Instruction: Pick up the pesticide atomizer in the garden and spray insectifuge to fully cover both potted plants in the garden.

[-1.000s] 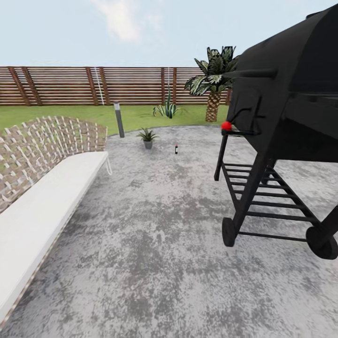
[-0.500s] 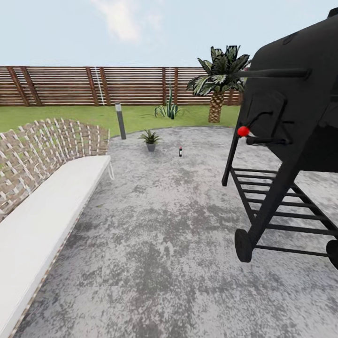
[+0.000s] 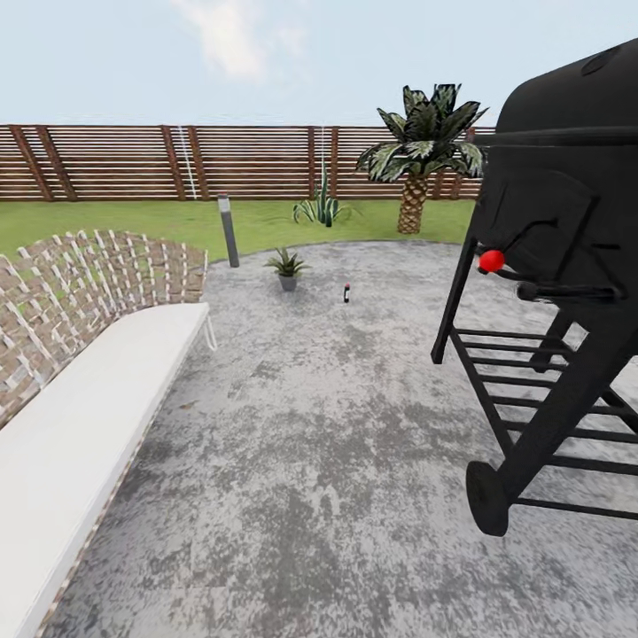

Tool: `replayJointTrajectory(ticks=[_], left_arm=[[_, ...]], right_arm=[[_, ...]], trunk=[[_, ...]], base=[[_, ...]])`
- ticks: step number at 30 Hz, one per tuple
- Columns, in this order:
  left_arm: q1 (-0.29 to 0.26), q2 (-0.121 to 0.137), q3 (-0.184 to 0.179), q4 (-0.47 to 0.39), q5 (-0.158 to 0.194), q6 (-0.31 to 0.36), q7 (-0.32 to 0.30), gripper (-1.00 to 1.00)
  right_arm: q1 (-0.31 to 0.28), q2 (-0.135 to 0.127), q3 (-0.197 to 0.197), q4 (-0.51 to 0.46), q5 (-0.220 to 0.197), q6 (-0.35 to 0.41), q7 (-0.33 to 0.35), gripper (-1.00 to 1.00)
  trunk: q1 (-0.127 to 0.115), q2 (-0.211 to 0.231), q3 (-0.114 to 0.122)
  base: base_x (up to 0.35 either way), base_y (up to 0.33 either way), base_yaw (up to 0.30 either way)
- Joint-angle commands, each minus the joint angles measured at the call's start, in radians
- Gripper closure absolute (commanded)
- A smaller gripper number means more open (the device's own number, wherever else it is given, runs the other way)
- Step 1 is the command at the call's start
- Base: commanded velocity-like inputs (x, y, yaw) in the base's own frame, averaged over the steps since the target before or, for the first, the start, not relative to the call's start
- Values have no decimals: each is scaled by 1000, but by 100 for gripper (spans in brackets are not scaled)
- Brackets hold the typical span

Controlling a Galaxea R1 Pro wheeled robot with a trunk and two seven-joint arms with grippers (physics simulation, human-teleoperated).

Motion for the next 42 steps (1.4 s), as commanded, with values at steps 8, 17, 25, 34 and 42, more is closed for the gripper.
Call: replayJointTrajectory(ticks=[8,17,25,34,42], left_arm=[[0,0,0,1,1,-3,-1,-100],[0,0,0,1,1,-3,-1,-100],[0,0,0,1,1,-3,-1,-100],[-1,0,0,1,1,-3,-1,-100],[0,0,0,2,1,-3,-1,-100]], right_arm=[[0,0,-2,1,-1,-3,1,-100],[0,0,-2,1,-1,-3,1,-100],[0,0,-2,1,-1,-3,1,-100],[0,0,-2,1,-1,-3,1,-100],[0,0,-2,1,-1,-3,1,-100]], trunk=[[0,0,-1],[0,0,-1],[0,0,-1],[0,0,-1],[0,0,-1]], base=[[336,73,0],[336,73,0],[336,73,0],[336,73,0],[336,73,0]])
